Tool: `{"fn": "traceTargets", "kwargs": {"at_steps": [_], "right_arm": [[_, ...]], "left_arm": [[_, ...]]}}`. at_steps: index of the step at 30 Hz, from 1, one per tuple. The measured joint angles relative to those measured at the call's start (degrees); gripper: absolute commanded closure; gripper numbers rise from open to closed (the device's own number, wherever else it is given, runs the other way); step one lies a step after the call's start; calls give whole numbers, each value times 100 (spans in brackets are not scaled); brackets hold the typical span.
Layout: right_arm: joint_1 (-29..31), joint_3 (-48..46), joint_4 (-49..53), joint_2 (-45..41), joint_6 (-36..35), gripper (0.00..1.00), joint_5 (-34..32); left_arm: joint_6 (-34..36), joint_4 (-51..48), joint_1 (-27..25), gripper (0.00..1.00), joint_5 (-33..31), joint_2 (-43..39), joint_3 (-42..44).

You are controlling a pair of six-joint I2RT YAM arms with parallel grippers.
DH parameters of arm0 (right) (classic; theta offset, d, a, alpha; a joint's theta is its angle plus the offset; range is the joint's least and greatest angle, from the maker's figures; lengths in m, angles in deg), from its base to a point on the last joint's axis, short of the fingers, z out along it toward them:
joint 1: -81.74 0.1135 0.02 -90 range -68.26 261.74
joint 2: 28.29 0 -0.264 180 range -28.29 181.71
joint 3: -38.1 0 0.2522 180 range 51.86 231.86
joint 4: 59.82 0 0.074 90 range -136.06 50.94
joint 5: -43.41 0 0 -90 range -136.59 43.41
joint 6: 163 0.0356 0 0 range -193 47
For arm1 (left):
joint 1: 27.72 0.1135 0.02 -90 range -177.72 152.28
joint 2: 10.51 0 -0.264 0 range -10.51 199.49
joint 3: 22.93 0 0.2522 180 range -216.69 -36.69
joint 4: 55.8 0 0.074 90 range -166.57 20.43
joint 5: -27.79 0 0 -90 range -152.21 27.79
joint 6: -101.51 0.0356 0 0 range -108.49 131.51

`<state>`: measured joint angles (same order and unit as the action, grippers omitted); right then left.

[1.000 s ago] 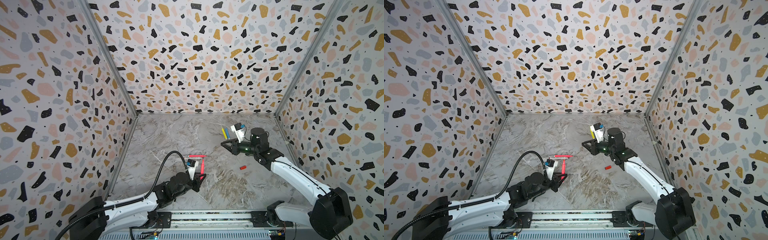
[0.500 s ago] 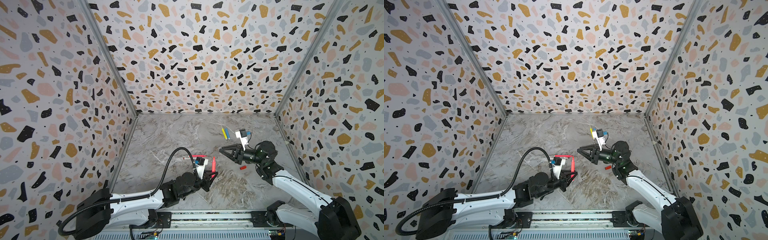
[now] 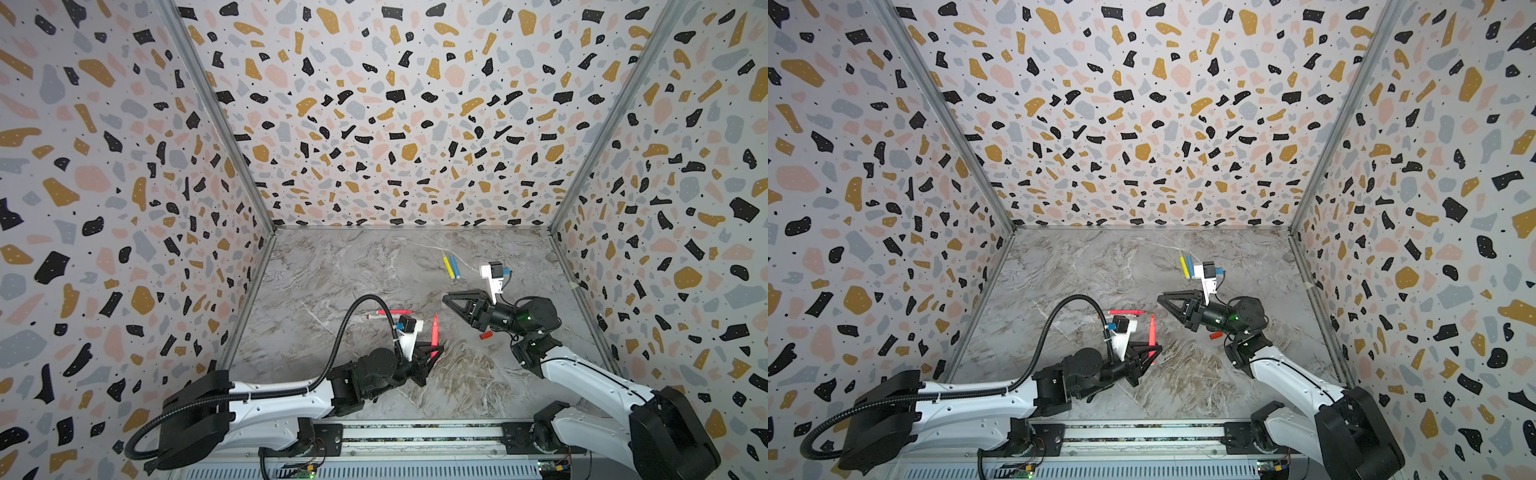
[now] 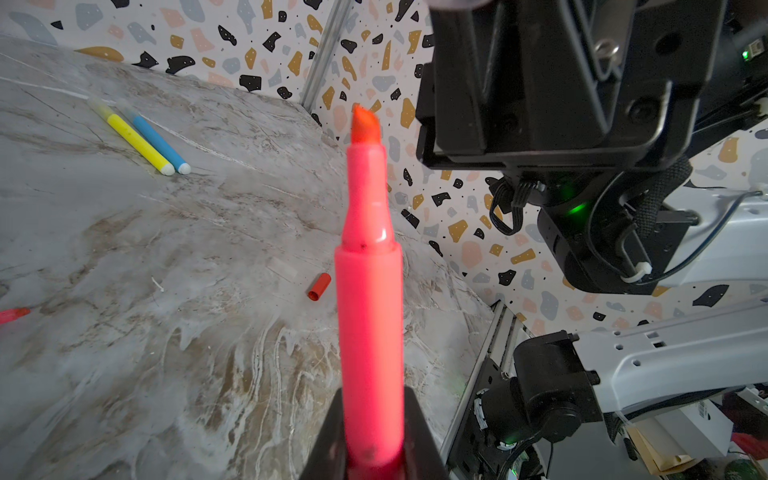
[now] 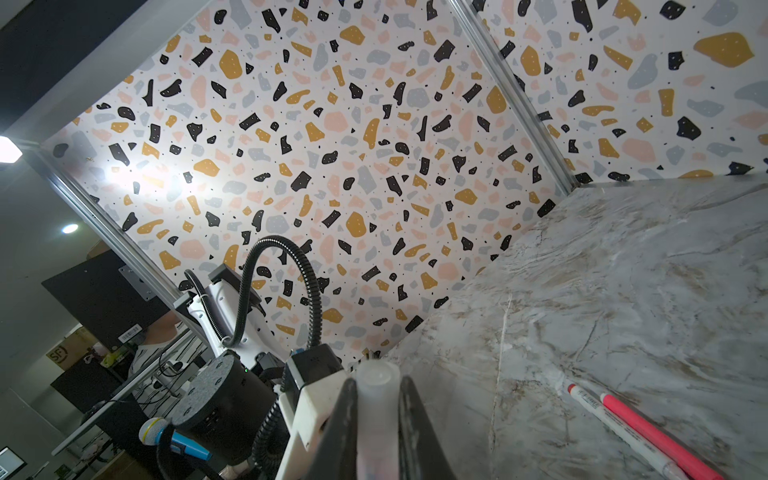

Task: Insert the pens into the pen caps
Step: 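Carry the clear cap above the highlighter tip and press it down with the right gripper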

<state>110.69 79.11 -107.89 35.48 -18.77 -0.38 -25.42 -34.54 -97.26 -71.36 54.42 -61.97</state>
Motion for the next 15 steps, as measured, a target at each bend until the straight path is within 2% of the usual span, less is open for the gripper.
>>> {"fn": "traceTargets", "kwargs": {"at_steps": [15], "right_arm": [[136, -90, -376, 188, 144, 88, -238]], "left_arm": [[-2, 107, -59, 100, -24, 59, -199]]}}
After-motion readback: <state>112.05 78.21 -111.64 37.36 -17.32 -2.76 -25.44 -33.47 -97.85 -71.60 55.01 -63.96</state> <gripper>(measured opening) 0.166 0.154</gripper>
